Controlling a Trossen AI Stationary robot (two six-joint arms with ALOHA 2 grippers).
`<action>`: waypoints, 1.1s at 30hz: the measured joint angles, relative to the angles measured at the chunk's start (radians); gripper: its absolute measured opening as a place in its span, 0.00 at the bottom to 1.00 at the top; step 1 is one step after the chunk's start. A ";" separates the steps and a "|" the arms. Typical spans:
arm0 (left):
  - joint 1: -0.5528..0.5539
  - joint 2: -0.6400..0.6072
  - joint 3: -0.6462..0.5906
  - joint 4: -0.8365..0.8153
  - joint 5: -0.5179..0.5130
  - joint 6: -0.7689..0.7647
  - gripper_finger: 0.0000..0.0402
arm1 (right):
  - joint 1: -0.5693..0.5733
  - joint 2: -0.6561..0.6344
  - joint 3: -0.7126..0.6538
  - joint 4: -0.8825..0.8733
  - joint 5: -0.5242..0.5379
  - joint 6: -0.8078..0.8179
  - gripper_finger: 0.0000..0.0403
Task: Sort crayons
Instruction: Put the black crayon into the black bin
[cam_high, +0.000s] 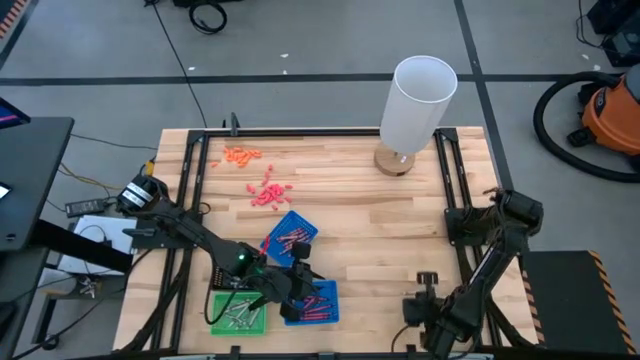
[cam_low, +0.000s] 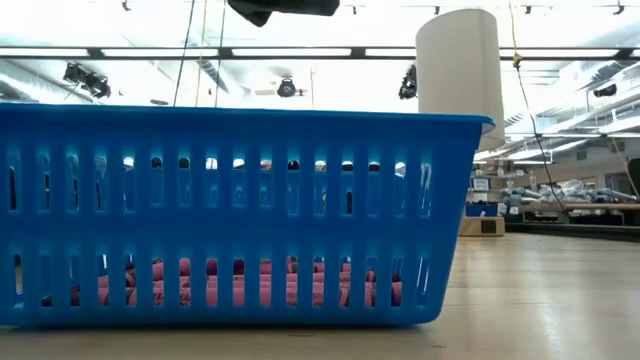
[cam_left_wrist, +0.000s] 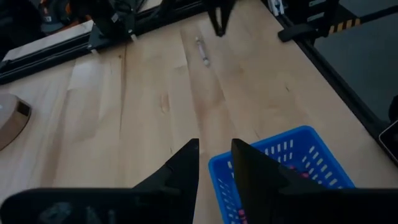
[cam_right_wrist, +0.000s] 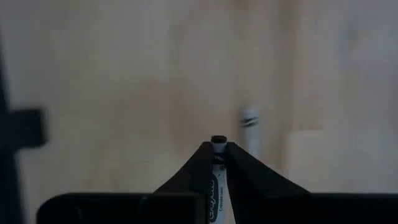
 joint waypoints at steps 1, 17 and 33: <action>0.000 0.000 0.000 0.000 -0.005 0.000 0.26 | -0.002 -0.016 0.000 -0.025 0.034 0.005 0.11; -0.073 -0.081 0.000 -0.271 -0.175 0.074 0.26 | -0.155 -0.065 0.000 -0.149 0.264 -0.198 0.11; 0.049 -0.081 -0.021 -0.321 -0.154 0.038 0.28 | -0.349 -0.066 0.000 0.106 0.527 -0.560 0.11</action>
